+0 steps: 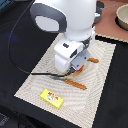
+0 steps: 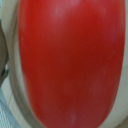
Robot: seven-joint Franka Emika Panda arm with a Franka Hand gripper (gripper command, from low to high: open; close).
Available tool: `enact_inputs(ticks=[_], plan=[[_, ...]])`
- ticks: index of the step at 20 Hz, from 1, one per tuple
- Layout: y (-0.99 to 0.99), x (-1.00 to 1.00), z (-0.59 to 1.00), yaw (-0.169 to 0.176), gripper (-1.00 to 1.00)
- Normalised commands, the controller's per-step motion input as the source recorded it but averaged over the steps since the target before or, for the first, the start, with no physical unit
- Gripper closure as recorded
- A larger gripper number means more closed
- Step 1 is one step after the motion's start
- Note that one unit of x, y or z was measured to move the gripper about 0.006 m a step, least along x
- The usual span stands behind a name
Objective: Interact with the objects in diverse but meaningful ways.
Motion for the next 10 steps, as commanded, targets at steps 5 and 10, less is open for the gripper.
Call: enact_inputs(ticks=[5,10], plan=[[-0.14,0.07,-0.07,0.0,1.0],[-0.1,0.16,-0.03,0.0,1.0]])
